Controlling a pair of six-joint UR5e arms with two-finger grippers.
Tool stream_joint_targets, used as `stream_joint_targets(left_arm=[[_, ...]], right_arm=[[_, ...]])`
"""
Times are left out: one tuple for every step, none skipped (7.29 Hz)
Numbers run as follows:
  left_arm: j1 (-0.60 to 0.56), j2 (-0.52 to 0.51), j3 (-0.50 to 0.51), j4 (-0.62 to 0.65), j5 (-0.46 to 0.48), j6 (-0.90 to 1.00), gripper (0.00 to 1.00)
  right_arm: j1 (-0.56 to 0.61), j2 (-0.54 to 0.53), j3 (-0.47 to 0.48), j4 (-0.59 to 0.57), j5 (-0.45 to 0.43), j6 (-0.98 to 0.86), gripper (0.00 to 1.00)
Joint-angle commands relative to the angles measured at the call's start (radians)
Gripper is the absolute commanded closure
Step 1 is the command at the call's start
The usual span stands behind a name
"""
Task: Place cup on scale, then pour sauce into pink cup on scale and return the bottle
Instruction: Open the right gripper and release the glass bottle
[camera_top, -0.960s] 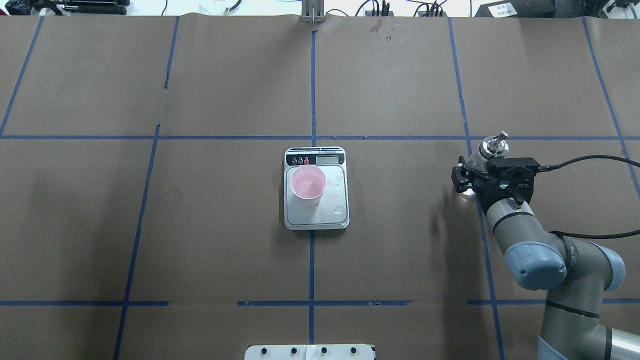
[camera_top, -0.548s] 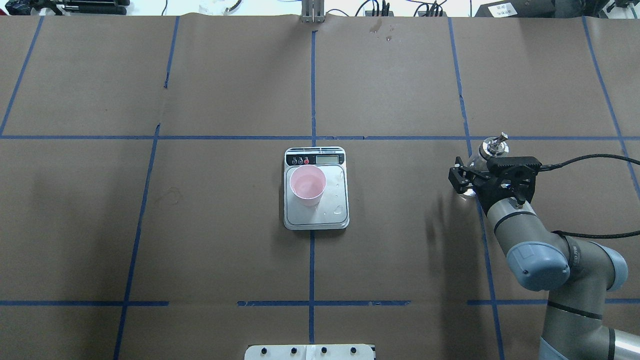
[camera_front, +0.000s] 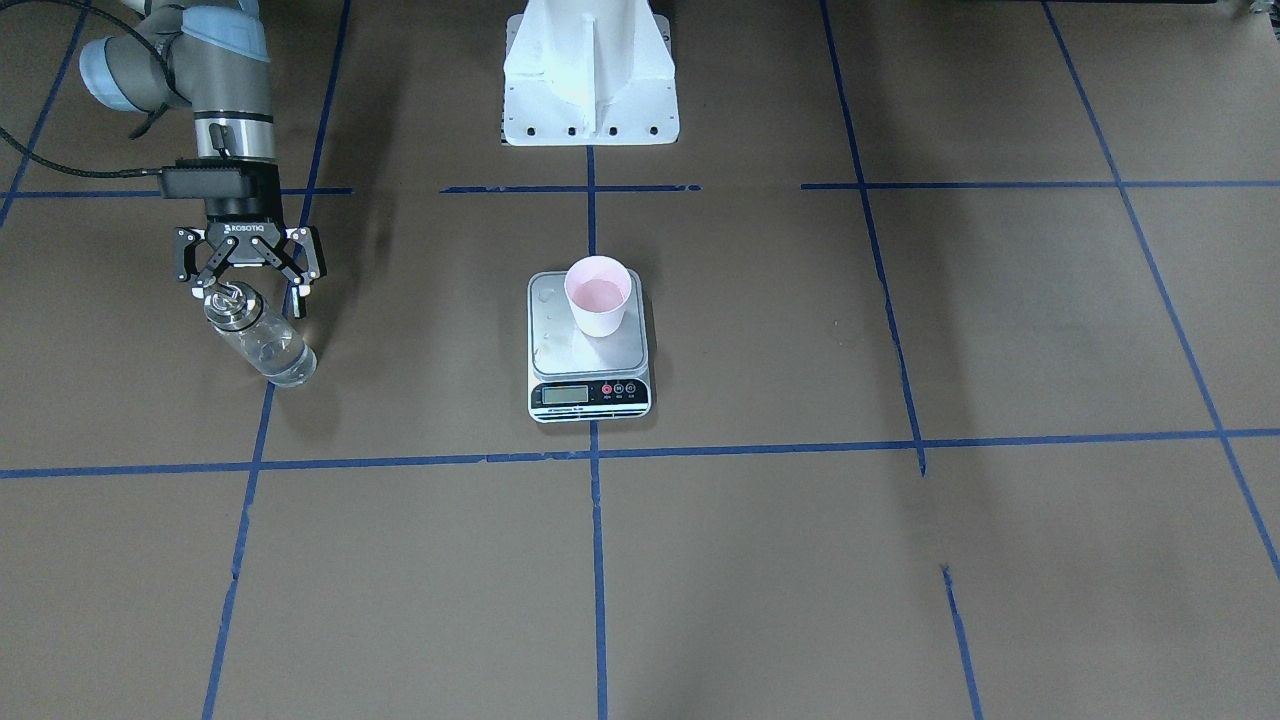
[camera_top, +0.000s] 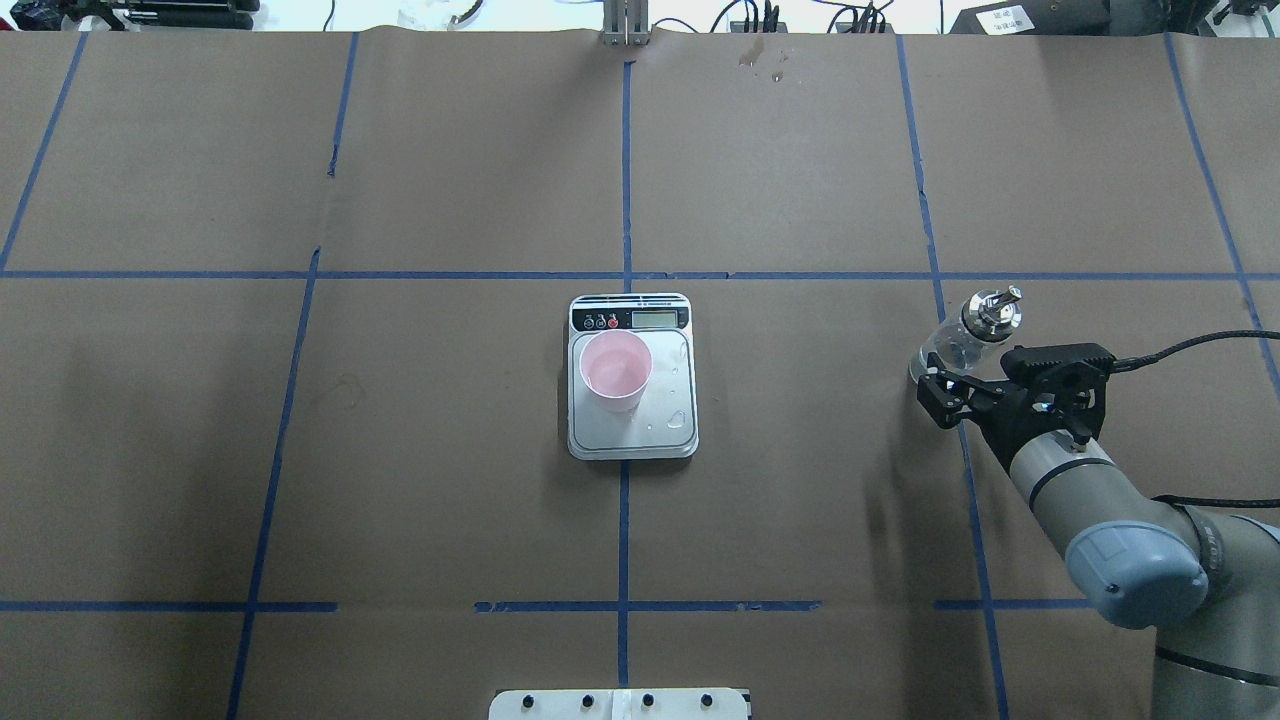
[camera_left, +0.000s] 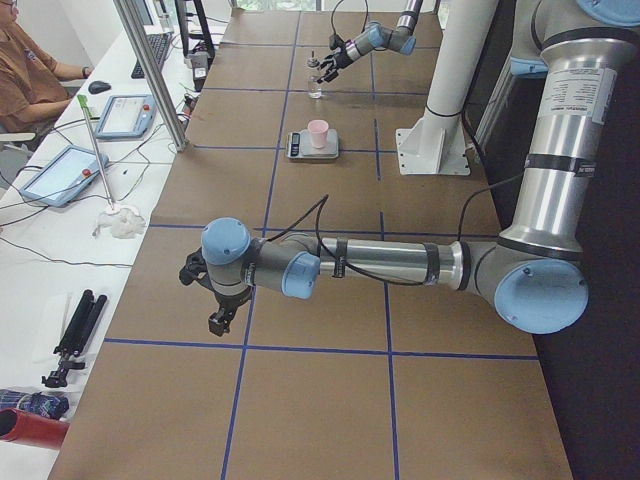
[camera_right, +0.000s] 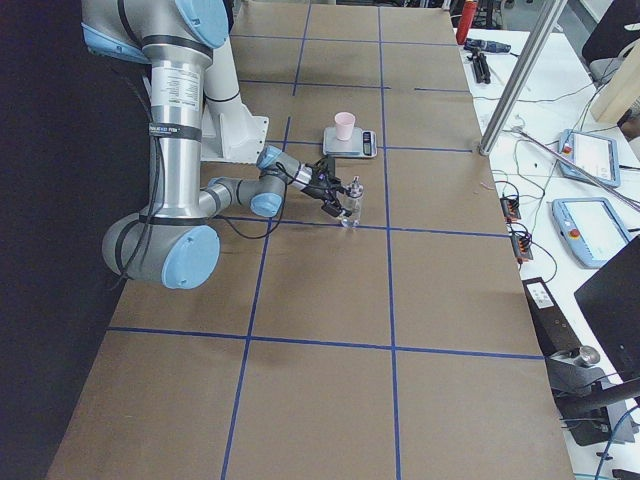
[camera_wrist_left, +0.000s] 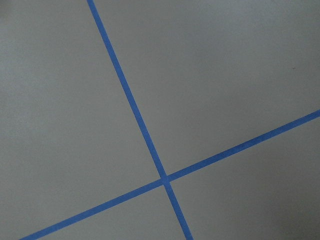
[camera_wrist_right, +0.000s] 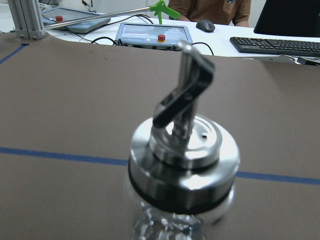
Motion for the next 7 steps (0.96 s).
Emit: stream_joint_targets(left_arm=[[-0.002,0.002,0.000,0.000,0.000,0.000,0.00],[0.000,0.002,0.000,0.000,0.000,0.000,0.00],[0.000,0.002,-0.003,0.000,0.000,0.000,0.00],[-0.002,0.003,-0.005,0.000,-0.002,0.000,0.00],[-0.002,0.003,-0.006,0.000,0.000,0.000,0.00],[-0.002,0.003,-0.006,0.000,0.000,0.002,0.00],[-0.002,0.006,-0.008,0.000,0.000,0.002,0.00]], right_arm=[[-0.019,-0.137,0.195,-0.127,0.121,0.014,0.00],[-0.033,-0.140,0.268,-0.272,0.128,0.028,0.00],[-0.035,-0.140,0.390,-0.497,0.183,0.028,0.00],[-0.033,-0.117,0.554,-0.788,0.282,0.028,0.00],[0.002,-0.008,0.604,-0.967,0.361,0.025,0.00],[0.101,0.157,0.600,-1.139,0.503,-0.004,0.00],[0.160,0.315,0.592,-1.301,0.582,-0.088,0.00]])
